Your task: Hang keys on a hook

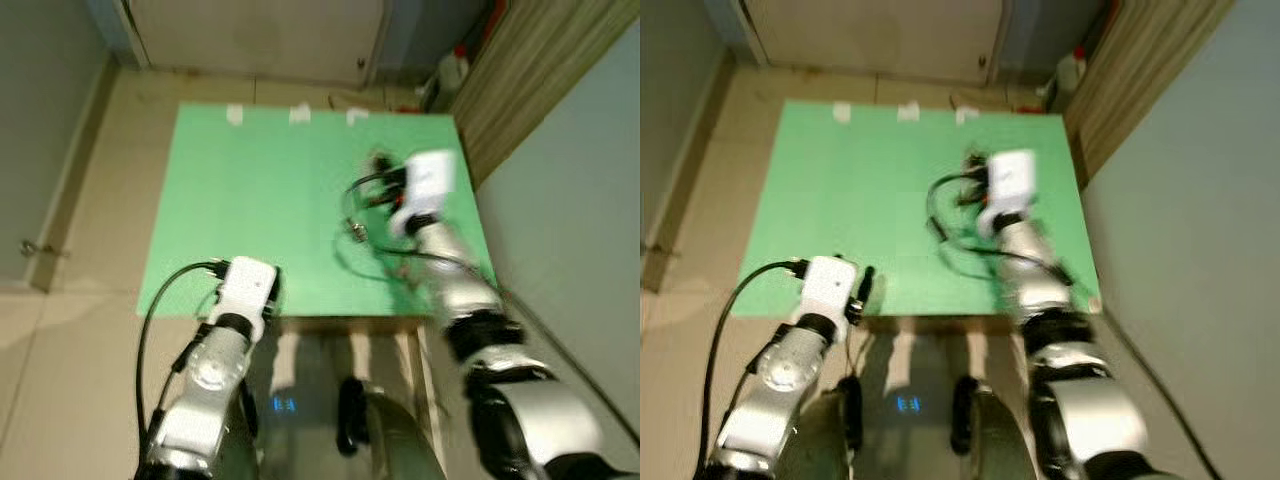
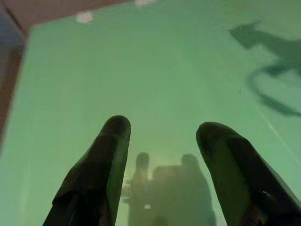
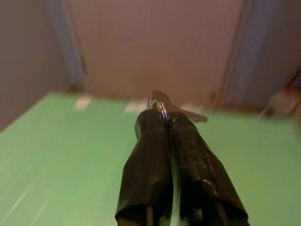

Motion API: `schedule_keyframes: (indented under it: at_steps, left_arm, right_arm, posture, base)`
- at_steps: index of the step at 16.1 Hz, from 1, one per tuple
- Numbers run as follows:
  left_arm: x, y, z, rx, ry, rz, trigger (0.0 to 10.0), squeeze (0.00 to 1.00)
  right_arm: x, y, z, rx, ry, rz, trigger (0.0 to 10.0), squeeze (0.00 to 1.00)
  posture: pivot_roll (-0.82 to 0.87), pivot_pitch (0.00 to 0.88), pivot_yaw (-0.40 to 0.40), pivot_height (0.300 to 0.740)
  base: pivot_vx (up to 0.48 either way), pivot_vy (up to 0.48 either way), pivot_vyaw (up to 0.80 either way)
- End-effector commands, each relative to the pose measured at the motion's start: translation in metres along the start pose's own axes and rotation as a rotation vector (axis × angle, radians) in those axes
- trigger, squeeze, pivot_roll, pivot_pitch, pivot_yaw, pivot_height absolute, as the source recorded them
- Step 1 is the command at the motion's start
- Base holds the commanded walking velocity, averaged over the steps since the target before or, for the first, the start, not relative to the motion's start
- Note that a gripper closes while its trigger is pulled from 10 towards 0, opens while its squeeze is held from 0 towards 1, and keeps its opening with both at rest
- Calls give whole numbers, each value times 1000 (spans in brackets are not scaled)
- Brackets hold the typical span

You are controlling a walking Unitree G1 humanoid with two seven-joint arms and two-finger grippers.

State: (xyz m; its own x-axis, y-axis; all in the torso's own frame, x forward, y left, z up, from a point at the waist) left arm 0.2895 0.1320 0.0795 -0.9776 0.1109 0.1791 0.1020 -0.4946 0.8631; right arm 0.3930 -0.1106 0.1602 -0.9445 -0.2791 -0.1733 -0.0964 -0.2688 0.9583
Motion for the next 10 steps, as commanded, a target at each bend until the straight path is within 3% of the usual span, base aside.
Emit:
schedule_keyframes:
  at_steps: [1, 2, 3, 5, 6, 8, 9, 10]
  left_arm:
    - [-2, -7, 7, 50, 2, 28, 10000, 0]
    - [-6, -8, 17, 101, 26, 31, 10000, 0]
    - [-6, -1, 38, 205, 96, 10, 10000, 0]
    - [-6, 9, 50, 169, 125, -34, 10000, 0]
    - [1, 18, 58, 107, 141, -88, 10000, 0]
    - [20, 27, 55, -49, 99, -191, 10000, 0]
    - [38, 25, 44, -1, 29, -231, 10000, 0]
    - [44, 23, 42, 43, 15, -232, 10000, 0]
  right_arm:
    - [14, -3, -14, 20, -20, 6, 0, 0]
    - [26, -1, -24, 48, -30, -4, 0, 0]
    - [48, -2, -36, 90, -55, -17, 0, 0]
    - [63, -5, -42, 97, -85, -9, 0, 0]
    - [83, -8, -45, 119, -105, -8, 0, 0]
    - [121, -19, -45, 134, -128, 27, 0, 0]
    - [152, -29, -44, 77, -186, 59, 0, 0]
    - [161, -32, -42, 58, -205, 69, 0, 0]
  posture:
    - [66, 76, -75, 740]
    - [62, 57, -67, 740]
    - [66, 42, -71, 740]
    - [78, 21, -74, 740]
    - [80, 7, -78, 740]
    - [74, 0, -75, 740]
    - [52, 0, -68, 740]
    - [47, 0, -63, 740]
  base:
    - [0, 0, 0]
    - [0, 0, 0]
    - [0, 0, 0]
    - [0, 0, 0]
    - [0, 0, 0]
    - [0, 0, 0]
    - [0, 0, 0]
    - [0, 0, 0]
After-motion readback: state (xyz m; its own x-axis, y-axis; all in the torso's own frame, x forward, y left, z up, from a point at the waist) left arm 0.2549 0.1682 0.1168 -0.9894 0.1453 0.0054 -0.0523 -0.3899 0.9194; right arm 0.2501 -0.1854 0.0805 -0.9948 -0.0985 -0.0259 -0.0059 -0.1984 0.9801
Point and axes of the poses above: a point about 5 cm out from each wrist's last joint towards the gripper, its own x axis pointing back from the gripper into the wrist, its own y axis along the axis of the wrist's last joint, z = x × y, the point moved 2 cm from there along -x, pointing out of the wrist towards the gripper, and after that the axes turned 14 degrees about -x, right-handed, at the moved point
